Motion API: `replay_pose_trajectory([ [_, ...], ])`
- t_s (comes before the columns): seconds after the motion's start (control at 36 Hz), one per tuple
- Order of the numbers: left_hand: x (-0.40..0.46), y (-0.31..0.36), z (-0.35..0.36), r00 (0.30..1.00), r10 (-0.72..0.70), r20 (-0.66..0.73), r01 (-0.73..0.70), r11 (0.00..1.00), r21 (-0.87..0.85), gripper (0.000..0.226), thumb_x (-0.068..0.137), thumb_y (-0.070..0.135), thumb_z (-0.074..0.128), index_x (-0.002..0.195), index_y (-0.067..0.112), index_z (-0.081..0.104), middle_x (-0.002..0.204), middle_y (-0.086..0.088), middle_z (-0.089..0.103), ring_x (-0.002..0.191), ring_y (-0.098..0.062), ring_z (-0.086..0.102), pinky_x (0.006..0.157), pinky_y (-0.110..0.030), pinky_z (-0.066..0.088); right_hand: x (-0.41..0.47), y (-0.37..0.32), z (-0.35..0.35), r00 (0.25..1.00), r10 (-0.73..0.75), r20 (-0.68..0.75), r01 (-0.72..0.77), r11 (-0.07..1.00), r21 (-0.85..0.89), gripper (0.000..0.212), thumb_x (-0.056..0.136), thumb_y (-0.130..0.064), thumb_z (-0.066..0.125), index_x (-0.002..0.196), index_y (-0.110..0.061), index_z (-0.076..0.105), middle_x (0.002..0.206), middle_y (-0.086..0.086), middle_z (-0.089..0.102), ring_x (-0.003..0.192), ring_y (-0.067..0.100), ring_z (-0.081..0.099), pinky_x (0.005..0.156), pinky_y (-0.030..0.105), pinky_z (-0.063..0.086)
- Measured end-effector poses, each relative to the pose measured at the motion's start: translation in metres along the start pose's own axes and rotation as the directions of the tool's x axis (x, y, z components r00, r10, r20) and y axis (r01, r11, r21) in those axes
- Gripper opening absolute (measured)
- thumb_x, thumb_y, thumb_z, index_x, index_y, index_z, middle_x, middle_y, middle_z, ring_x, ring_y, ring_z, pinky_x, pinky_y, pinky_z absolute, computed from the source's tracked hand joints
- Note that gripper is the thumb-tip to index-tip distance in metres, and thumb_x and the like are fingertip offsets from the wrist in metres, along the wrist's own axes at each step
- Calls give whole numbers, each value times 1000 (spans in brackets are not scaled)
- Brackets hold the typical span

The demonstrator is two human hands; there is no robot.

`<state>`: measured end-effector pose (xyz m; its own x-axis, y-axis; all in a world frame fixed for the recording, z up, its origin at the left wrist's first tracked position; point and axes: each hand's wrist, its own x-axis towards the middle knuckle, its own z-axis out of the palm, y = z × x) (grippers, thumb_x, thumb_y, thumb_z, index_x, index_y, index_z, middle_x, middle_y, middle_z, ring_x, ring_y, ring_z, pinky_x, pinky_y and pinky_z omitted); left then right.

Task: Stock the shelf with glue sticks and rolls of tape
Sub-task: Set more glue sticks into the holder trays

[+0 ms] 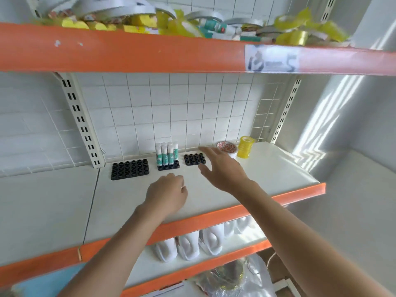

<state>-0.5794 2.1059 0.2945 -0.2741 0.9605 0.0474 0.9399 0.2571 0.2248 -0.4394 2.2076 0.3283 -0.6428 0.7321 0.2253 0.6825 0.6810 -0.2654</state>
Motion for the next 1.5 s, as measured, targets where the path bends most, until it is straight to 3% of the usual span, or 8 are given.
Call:
replay_pose_trajectory([
  [0.08, -10, 31, -36, 995, 17, -95, -20, 999, -30, 21, 95, 33, 43, 102, 22, 60, 106, 3, 59, 95, -22, 57, 69, -31, 40, -18, 8, -36, 998, -28, -62, 29, 999, 25, 50, 97, -36, 48, 145, -27, 37, 140, 1, 49, 128, 23, 44, 93, 37, 43],
  [0.28, -46, 100, -115, 942, 117, -315, -133, 991, -30, 21, 97, 36, 43, 109, 29, 58, 108, 13, 59, 102, -12, 56, 77, -29, 41, -68, 17, -116, 960, -133, -246, 136, 991, -4, 47, 94, -42, 52, 139, -28, 46, 136, -5, 52, 126, 20, 45, 92, 38, 46],
  [0.5, -81, 145, -182, 851, 209, -482, -256, 966, -34, 19, 93, 41, 44, 108, 38, 56, 97, 20, 60, 93, -4, 58, 81, -33, 48, -104, 15, -184, 877, -211, -432, 187, 978, -97, 44, 94, -45, 50, 135, -31, 49, 128, -9, 56, 113, 20, 55, 72, 30, 41],
  [0.58, -86, 150, -206, 820, 229, -524, -313, 947, -76, 25, 88, 43, 45, 109, 39, 57, 93, 20, 60, 89, 0, 58, 79, -35, 51, -107, 12, -202, 859, -233, -456, 194, 972, -131, 43, 94, -44, 50, 135, -32, 49, 127, -9, 56, 112, 19, 56, 72, 30, 43],
  [0.89, -45, 149, -267, 693, 289, -660, -299, 949, 101, 16, 90, 28, 52, 105, 29, 59, 95, 13, 57, 88, -12, 56, 79, -38, 49, -71, 4, -239, 789, -268, -552, 196, 963, -187, 35, 95, -38, 52, 129, -28, 54, 120, -4, 60, 109, 23, 56, 72, 32, 45],
  [1.14, 18, 125, -283, 812, 272, -517, -109, 940, 323, 30, 95, 21, 46, 123, 23, 57, 120, 2, 54, 115, -20, 49, 78, -32, 39, 3, 3, -255, 827, -245, -507, 186, 969, -164, 33, 96, -33, 50, 128, -25, 55, 122, -1, 60, 116, 23, 51, 80, 33, 44],
  [1.25, 45, 116, -287, 827, 282, -487, -92, 921, 378, 29, 93, 14, 45, 117, 18, 61, 119, 0, 56, 114, -23, 48, 73, -30, 34, 39, 2, -258, 851, -236, -470, 186, 971, -151, 34, 96, -28, 50, 129, -24, 55, 117, 2, 61, 110, 24, 55, 76, 31, 42],
  [1.5, 83, 115, -283, 856, 346, -385, -137, 868, 477, 19, 93, 19, 47, 102, 10, 62, 107, -5, 56, 110, -26, 46, 74, -35, 36, 101, -12, -264, 944, -218, -248, 165, 962, -217, 36, 96, -29, 48, 130, -22, 56, 125, 3, 58, 119, 24, 51, 96, 36, 45],
])
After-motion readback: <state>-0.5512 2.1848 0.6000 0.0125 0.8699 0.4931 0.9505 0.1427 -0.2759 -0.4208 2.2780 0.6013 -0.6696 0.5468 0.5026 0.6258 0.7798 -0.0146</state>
